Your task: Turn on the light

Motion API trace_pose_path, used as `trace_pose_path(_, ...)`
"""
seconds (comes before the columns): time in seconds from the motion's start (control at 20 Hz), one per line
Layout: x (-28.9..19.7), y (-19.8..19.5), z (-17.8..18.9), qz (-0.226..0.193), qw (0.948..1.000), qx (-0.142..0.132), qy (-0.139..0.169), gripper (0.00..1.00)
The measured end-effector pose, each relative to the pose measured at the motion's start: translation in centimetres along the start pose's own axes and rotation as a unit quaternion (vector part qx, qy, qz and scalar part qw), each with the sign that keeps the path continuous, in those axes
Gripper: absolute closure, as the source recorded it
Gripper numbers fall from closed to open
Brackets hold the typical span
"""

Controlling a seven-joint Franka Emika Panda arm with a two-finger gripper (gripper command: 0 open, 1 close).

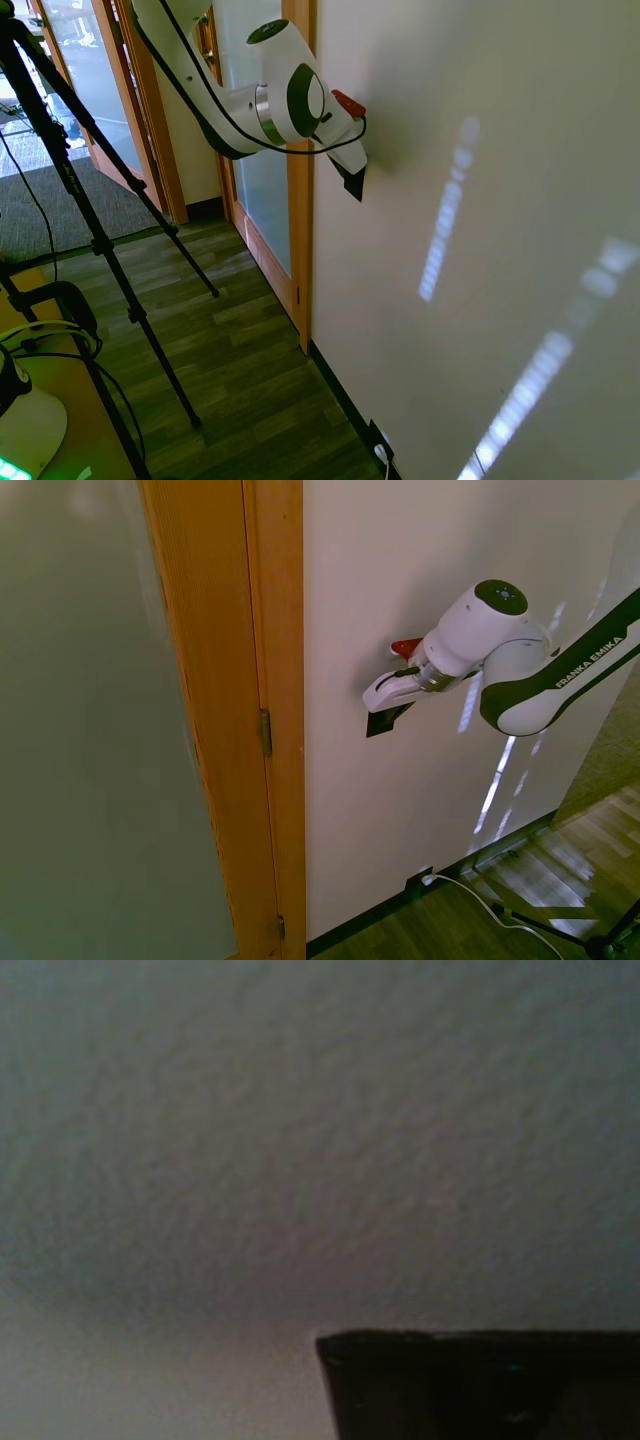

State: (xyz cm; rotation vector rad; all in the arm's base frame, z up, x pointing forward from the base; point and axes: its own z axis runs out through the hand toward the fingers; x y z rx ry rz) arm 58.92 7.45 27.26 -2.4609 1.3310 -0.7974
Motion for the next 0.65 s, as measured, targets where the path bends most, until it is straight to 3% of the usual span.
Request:
trace_pose_path(0.35, 0.0, -0.1, -2.4, -0.013, 0.999, 0.033, 0.025, 1.0)
trace_pose_path(0.4, 0.0, -0.2, -2.9, -0.017, 0.9986, 0.041, 0.028, 0.0)
trace_pose_path(0.55, -1.2, -2.3, -5.1, -0.031, 0.9929, 0.114, 0.014, 0.0)
trace_pose_path(0.65, -1.4, -2.6, -5.8, -0.031, 0.9894, 0.141, 0.013, 0.0)
